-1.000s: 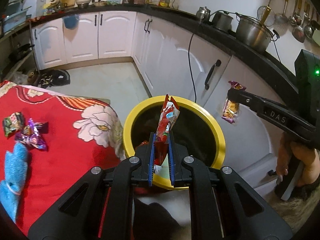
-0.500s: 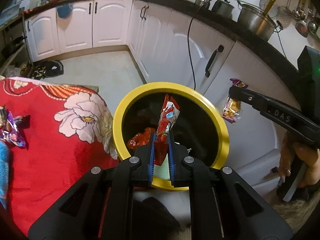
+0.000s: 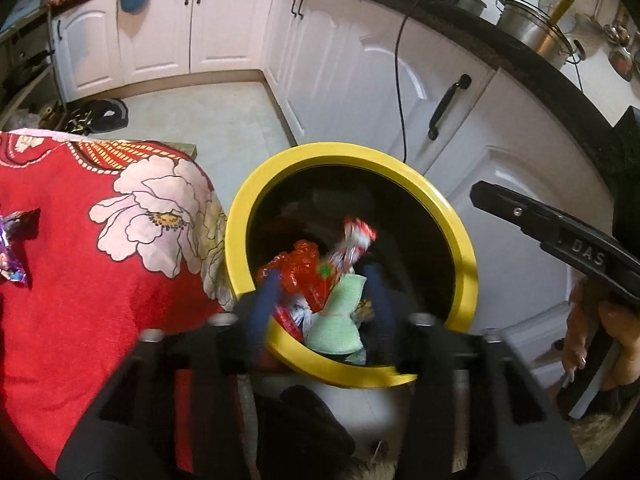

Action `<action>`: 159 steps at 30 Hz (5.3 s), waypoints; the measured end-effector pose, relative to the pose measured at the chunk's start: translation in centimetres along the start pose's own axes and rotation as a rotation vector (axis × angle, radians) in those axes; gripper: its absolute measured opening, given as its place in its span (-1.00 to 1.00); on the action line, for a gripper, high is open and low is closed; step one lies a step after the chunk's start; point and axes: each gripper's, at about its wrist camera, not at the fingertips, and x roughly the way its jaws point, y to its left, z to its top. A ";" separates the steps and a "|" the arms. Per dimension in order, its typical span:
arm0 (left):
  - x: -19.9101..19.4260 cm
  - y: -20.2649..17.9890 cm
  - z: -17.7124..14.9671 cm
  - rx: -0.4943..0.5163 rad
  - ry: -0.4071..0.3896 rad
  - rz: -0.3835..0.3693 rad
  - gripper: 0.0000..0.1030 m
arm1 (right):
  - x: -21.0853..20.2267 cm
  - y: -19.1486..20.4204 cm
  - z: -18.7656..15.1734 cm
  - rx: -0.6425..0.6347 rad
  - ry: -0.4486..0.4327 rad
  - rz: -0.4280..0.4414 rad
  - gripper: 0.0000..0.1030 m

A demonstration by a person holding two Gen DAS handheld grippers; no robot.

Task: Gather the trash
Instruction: 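Open the left tool over the bin while the right tool releases the chip bag, then move both open tools back from the bin toward the remaining wrappers on the table, then grasp the green snack packet with the left tool while the right tool grasps the purple wrapper, then carry the green packet with the left tool while the right tool carries the purple wrapper over the bin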

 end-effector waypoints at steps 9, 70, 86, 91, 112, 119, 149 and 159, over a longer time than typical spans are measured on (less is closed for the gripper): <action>-2.2 1.6 -0.5 -0.038 -0.041 0.057 0.79 | -0.6 -0.2 0.1 0.021 -0.021 0.004 0.01; -24.0 18.3 -5.4 -0.329 -0.405 0.403 0.79 | -2.8 24.9 0.9 -0.364 -0.086 0.304 0.32; -21.2 23.2 -2.1 -0.348 -0.314 0.393 0.79 | 3.8 28.7 2.2 -0.435 0.001 0.328 0.30; -19.1 25.2 0.0 -0.370 -0.269 0.357 0.79 | 7.1 29.7 2.3 -0.459 0.064 0.335 0.10; -10.6 31.4 1.1 -0.491 -0.073 0.254 0.32 | 12.7 30.0 0.8 -0.461 0.237 0.383 -0.79; -10.0 30.4 0.9 -0.447 -0.059 0.241 -0.53 | 11.9 29.4 0.7 -0.448 0.222 0.376 -0.82; -22.3 22.1 -4.8 -0.341 -0.312 0.337 -0.94 | 2.2 26.7 0.6 -0.460 0.051 0.379 -0.84; -23.9 19.1 -5.5 -0.309 -0.357 0.316 -0.94 | -0.6 25.9 0.6 -0.465 0.010 0.394 -0.84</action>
